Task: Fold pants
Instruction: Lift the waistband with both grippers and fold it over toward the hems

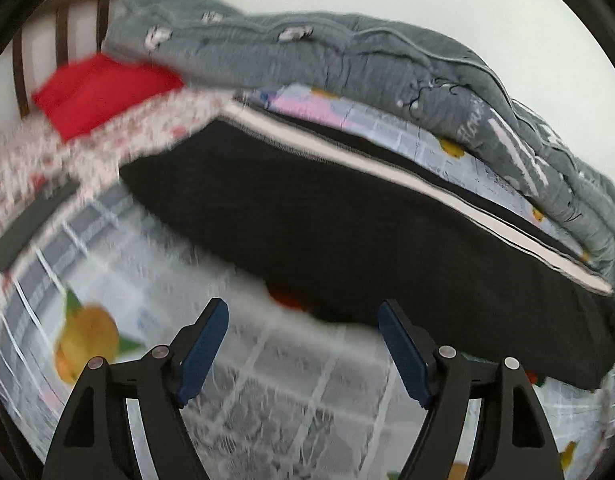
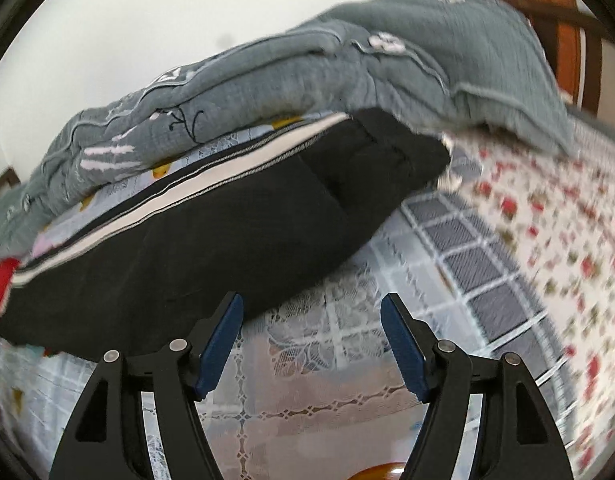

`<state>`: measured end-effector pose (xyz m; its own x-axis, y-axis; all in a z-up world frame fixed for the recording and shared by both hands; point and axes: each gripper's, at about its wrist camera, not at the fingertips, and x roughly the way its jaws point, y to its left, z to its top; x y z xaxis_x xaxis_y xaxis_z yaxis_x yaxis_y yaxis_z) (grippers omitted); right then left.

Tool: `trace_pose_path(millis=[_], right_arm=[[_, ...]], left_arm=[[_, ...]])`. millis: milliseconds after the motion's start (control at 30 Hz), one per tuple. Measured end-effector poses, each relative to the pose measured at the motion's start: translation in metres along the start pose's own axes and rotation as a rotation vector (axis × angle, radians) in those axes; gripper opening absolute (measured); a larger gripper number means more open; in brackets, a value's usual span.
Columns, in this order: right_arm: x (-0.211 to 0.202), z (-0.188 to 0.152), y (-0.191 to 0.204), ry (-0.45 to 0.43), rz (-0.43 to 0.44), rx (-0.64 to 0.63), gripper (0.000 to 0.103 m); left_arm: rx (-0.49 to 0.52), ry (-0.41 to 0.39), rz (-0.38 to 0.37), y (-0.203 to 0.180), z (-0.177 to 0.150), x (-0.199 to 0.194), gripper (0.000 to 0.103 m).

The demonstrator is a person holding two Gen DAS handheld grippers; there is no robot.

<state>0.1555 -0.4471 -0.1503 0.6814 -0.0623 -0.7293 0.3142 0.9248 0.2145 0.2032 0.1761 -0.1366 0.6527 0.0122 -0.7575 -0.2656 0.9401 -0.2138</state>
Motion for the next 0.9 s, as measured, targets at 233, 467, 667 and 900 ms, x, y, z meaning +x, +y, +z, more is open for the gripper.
trace_pose_path(millis=[233, 467, 667, 900], right_arm=[[0.028, 0.01, 0.008, 0.046, 0.028, 0.039, 0.07], [0.06, 0.031, 0.011, 0.082, 0.016, 0.092, 0.062], [0.084, 0.049, 0.007, 0.089, 0.038, 0.16, 0.045], [0.088, 0.055, 0.011, 0.074, 0.021, 0.154, 0.012]], left_arm=[[-0.166, 0.065, -0.158, 0.023, -0.004, 0.019, 0.076], [-0.285, 0.068, -0.223, 0.031, 0.019, 0.05, 0.074], [-0.27, 0.059, -0.165, 0.025, 0.04, 0.074, 0.062], [-0.226, 0.101, -0.081, 0.026, 0.049, 0.08, 0.015]])
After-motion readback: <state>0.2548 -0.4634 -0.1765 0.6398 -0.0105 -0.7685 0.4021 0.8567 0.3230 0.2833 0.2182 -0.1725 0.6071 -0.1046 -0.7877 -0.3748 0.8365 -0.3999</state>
